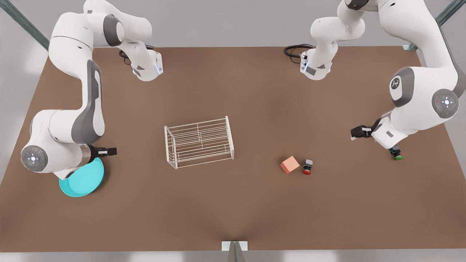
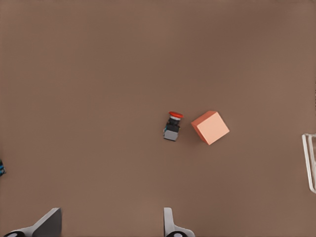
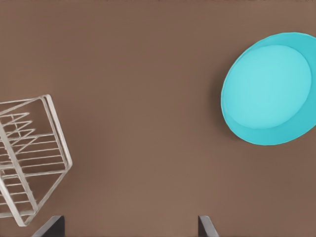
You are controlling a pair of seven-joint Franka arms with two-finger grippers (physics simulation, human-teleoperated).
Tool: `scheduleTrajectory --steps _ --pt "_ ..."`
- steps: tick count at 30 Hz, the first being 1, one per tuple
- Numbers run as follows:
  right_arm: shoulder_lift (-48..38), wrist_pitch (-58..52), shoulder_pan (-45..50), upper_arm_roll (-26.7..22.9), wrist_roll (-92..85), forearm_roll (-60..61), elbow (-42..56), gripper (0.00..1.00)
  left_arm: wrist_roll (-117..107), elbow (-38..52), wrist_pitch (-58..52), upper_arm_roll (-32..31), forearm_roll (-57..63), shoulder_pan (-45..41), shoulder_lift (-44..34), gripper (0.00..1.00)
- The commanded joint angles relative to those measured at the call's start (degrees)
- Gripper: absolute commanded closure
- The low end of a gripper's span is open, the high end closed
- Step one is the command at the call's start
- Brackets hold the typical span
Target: Place the plate on the shelf with right arm and place the red button switch in the plate with left arm
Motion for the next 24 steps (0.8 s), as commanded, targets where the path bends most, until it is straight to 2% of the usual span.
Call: scheduleTrajectory --steps 1,2,5,8,10,12,16,19,22,24 --pt "1.0 5.8 -2.1 -0.1 -3.9 2.3 -0.3 0.0 2.3 0.0 4.7 -0.1 0.0 -0.1 0.0 0.0" --pt "1.6 6.9 -4.1 0.0 -5.8 6.2 -1.5 0.0 2.4 0.0 4.6 -0.2 0.0 -0.4 0.0 0.0" --pt "2.9 13.0 -8.4 0.0 -14.5 7.1 -5.8 0.0 2.4 0.0 4.7 -0.2 0.3 -0.6 0.0 0.0" --pt "6.8 16.3 -11.3 -0.2 -21.1 7.3 -6.0 0.0 2.3 0.0 4.8 -0.3 0.4 -1.0 0.1 0.0" --pt "7.6 21.7 -15.5 -0.1 -35.5 12.8 -8.6 0.0 2.0 0.0 6.1 -1.2 0.0 -1.8 0.7 0.0" --pt "8.4 22.4 -18.6 -0.1 -41.2 13.9 -8.7 0.0 1.7 0.0 8.8 -2.0 0.4 -5.5 1.9 0.0" --pt "8.6 27.3 -23.0 -0.2 -51.5 7.4 -8.3 0.0 0.6 -0.5 11.8 -2.1 0.9 -8.4 4.1 0.0" --pt "12.8 29.3 -23.9 -2.9 -54.2 5.4 -6.8 0.0 0.5 -3.6 16.3 -2.2 2.3 -10.6 6.8 0.0" --pt "16.6 35.9 -27.0 -3.4 -58.7 5.6 -6.7 0.0 -0.8 -7.6 20.8 -2.3 2.4 -12.5 7.1 0.0" --pt "19.4 36.1 -28.0 -3.4 -58.3 5.9 -3.8 0.0 -2.2 -9.8 23.1 -2.3 2.4 -13.3 7.2 0.0"
